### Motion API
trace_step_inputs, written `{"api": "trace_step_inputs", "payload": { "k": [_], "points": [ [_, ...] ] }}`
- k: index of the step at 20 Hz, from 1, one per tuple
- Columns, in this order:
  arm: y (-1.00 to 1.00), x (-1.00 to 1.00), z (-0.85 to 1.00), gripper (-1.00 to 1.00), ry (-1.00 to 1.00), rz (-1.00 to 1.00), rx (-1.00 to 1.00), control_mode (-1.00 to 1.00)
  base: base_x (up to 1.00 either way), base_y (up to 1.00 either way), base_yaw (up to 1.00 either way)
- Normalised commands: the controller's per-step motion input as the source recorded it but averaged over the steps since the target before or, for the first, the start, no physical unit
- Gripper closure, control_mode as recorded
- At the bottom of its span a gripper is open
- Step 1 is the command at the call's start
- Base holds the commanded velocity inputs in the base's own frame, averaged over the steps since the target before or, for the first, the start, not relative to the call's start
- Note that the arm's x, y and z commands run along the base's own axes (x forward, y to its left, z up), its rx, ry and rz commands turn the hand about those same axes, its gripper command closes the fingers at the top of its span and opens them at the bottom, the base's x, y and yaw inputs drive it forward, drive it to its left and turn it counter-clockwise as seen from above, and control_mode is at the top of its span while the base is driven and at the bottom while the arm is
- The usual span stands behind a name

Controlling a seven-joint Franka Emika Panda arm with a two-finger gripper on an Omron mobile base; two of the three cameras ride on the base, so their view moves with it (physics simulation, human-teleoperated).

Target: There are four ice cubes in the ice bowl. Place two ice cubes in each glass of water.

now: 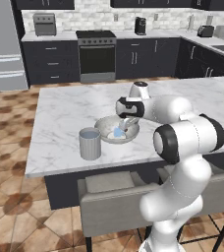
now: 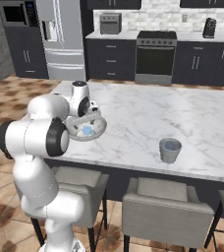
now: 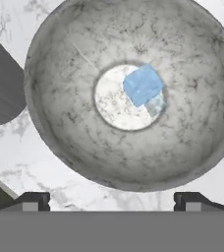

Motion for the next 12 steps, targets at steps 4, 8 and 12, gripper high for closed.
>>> {"api": "trace_step_inputs", "payload": {
  "k": [4, 8, 12],
  "points": [
    [0.18, 0.0, 0.0, -1.0, 0.05, 0.29, -0.14, -1.0, 0.0, 0.0, 0.0],
    [0.45, 0.03, 0.0, -1.0, 0.0, 0.03, -0.14, -1.0, 0.0, 0.0, 0.0],
    [0.3, 0.14, 0.0, -1.0, 0.0, 0.0, -0.09, -1.0, 0.0, 0.0, 0.0]
  ]
}}
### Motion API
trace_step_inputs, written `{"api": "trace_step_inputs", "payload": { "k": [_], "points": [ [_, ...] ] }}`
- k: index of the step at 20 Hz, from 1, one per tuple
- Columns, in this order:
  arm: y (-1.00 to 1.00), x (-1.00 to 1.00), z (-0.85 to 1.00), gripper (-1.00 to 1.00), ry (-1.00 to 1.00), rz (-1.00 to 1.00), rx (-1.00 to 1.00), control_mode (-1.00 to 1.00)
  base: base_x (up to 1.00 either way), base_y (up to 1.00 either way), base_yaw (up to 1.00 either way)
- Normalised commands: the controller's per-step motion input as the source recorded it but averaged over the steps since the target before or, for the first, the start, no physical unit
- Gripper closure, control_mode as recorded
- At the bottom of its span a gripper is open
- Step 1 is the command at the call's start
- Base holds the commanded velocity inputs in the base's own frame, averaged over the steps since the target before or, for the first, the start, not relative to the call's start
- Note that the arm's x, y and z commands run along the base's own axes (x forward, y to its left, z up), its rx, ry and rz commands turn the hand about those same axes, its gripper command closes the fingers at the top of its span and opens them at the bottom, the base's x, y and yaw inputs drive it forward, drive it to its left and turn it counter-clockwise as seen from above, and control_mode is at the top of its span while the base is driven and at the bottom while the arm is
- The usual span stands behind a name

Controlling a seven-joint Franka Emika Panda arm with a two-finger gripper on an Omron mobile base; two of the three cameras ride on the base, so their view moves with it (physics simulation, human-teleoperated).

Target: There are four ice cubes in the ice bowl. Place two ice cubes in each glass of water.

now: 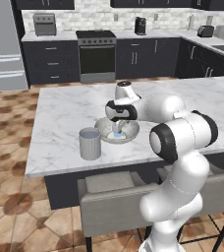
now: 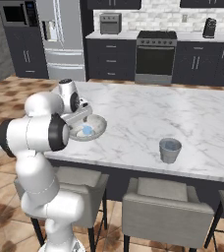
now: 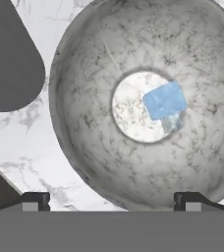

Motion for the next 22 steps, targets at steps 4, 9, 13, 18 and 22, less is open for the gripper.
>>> {"api": "trace_step_inputs", "payload": {
  "k": [4, 9, 13, 18, 22],
  "points": [
    [0.05, 0.12, -0.16, -1.0, -0.01, 0.0, -0.05, -1.0, 0.0, 0.0, 0.0],
    [-0.05, 0.15, -0.29, -1.0, 0.0, 0.0, -0.01, -1.0, 0.0, 0.0, 0.0],
    [-0.14, 0.15, -0.23, -1.0, 0.0, 0.0, 0.0, -1.0, 0.0, 0.0, 0.0],
    [-0.06, 0.22, -0.14, -1.0, 0.0, 0.0, 0.0, -1.0, 0.0, 0.0, 0.0],
    [0.0, 0.23, -0.06, -1.0, 0.0, 0.0, 0.0, -1.0, 0.0, 0.0, 0.0]
  ]
}}
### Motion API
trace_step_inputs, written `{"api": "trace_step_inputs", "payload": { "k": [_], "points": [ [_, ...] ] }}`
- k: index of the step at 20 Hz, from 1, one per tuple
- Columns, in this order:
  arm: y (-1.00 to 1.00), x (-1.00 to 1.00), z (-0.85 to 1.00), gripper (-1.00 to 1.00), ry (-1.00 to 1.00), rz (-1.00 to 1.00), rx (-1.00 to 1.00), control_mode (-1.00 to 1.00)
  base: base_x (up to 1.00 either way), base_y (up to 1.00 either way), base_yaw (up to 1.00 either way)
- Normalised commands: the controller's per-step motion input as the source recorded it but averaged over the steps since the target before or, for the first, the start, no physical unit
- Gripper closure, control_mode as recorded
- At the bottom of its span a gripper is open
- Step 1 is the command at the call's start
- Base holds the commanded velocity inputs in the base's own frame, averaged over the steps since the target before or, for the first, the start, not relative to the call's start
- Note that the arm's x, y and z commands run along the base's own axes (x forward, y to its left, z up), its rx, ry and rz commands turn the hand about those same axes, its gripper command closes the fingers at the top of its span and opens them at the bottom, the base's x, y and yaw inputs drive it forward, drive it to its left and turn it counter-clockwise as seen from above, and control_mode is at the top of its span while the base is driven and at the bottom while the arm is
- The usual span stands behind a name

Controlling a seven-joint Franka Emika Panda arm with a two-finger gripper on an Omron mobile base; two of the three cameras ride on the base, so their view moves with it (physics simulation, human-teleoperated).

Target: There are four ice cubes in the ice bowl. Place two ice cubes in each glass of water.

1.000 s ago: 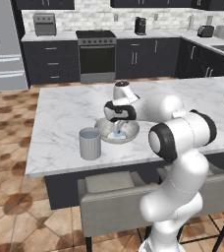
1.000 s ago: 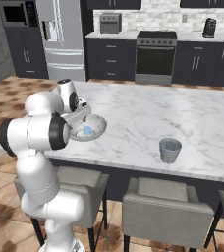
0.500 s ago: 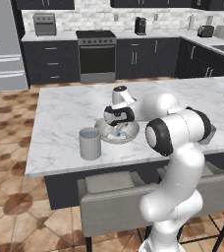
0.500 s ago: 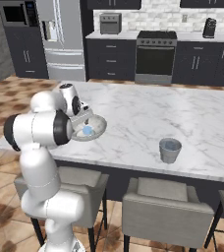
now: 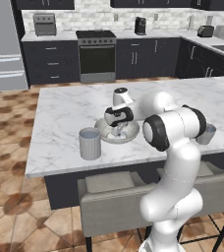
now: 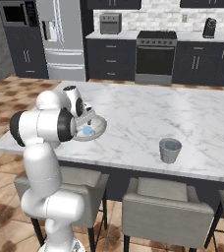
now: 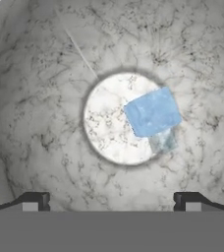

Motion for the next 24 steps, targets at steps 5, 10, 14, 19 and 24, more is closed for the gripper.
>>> {"api": "trace_step_inputs", "payload": {
  "k": [5, 10, 14, 19, 24],
  "points": [
    [0.0, 0.18, -0.09, -1.0, 0.0, 0.0, 0.0, -1.0, 0.0, 0.0, 0.0],
    [0.0, 0.15, -0.16, -1.0, 0.0, 0.0, 0.0, -1.0, 0.0, 0.0, 0.0],
    [0.0, 0.18, -0.2, -1.0, 0.0, 0.0, -0.01, -1.0, 0.0, 0.0, 0.0],
    [0.0, 0.29, -0.21, -1.0, 0.0, 0.0, -0.03, -1.0, 0.0, 0.0, 0.0],
    [0.01, 0.28, -0.18, -1.0, 0.0, 0.0, -0.03, -1.0, 0.0, 0.0, 0.0]
  ]
}}
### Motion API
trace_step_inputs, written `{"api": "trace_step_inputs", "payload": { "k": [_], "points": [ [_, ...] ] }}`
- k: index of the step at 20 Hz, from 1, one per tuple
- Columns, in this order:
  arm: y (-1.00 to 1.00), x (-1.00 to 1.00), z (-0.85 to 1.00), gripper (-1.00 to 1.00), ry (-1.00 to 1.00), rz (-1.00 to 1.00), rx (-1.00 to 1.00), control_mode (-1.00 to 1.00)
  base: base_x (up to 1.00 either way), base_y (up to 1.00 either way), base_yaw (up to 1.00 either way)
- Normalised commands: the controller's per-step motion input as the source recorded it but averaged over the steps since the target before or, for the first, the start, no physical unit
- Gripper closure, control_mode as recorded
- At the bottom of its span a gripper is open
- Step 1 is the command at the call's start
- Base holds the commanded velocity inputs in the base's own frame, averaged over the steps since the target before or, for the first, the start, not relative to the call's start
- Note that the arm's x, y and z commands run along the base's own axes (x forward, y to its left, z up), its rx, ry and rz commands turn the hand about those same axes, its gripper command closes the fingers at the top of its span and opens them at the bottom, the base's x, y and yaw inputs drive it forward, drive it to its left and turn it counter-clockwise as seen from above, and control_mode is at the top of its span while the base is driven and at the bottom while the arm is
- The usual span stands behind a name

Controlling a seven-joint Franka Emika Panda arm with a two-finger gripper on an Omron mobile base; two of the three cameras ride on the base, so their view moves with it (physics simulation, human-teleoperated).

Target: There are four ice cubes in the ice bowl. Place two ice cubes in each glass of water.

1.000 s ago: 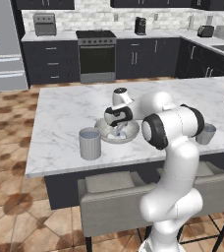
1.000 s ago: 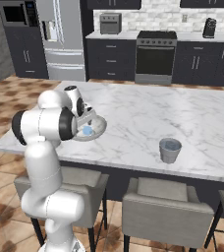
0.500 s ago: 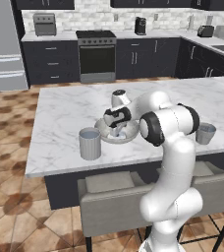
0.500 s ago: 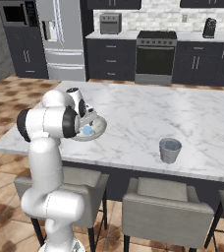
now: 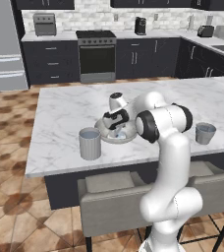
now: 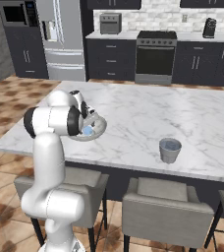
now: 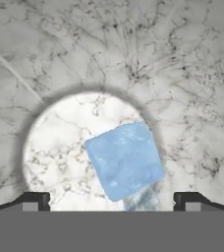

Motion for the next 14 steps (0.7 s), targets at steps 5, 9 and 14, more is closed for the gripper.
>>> {"api": "trace_step_inputs", "payload": {
  "k": [5, 9, 14],
  "points": [
    [0.12, 0.21, -0.12, -1.0, 0.0, 0.0, -0.05, -1.0, 0.0, 0.0, 0.0],
    [0.07, 0.13, -0.11, -1.0, 0.0, 0.0, -0.02, -1.0, 0.0, 0.0, 0.0],
    [0.0, 0.02, -0.16, -1.0, 0.0, 0.0, 0.0, -1.0, 0.0, 0.0, 0.0]
  ]
}}
